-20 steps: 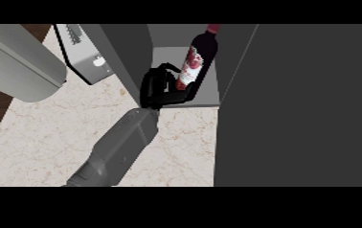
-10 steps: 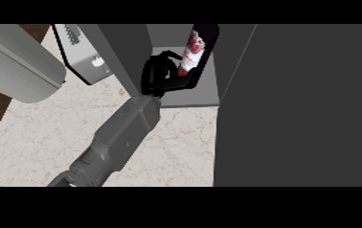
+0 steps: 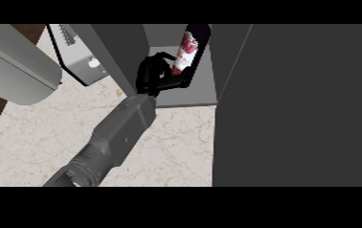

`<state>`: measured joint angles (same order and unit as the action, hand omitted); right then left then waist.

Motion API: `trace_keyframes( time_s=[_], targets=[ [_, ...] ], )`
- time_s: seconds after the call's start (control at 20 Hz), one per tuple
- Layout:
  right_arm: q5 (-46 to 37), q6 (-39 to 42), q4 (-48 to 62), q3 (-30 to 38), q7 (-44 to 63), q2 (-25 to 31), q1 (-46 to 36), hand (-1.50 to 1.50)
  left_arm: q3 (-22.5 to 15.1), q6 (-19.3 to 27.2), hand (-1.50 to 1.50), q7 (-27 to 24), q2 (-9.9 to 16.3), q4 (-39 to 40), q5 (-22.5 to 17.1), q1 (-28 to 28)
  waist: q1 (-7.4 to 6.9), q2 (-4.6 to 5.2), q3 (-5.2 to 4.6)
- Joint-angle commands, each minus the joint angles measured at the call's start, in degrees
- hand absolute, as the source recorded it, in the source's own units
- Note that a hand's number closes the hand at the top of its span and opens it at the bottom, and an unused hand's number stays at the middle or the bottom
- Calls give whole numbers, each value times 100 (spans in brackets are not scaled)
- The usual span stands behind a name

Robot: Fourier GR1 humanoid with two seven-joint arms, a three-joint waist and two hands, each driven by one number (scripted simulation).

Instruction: Pick up the wine, place it into the cabinet and close the cabinet

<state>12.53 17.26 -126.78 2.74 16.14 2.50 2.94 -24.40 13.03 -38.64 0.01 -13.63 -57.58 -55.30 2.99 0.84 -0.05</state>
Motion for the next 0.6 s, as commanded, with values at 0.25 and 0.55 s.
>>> trace_keyframes(
  time_s=[0.25,0.55],
  targets=[
    [363,-95,-292,248,426,169,-150,-150,410,-282,150,-726,-1,609,-74,-6,15,20,-5],
    [110,-146,-204,246,280,136,-123,-150,444,-217,-150,-1195,32,507,34,-31,-101,-17,-1]
  ],
)
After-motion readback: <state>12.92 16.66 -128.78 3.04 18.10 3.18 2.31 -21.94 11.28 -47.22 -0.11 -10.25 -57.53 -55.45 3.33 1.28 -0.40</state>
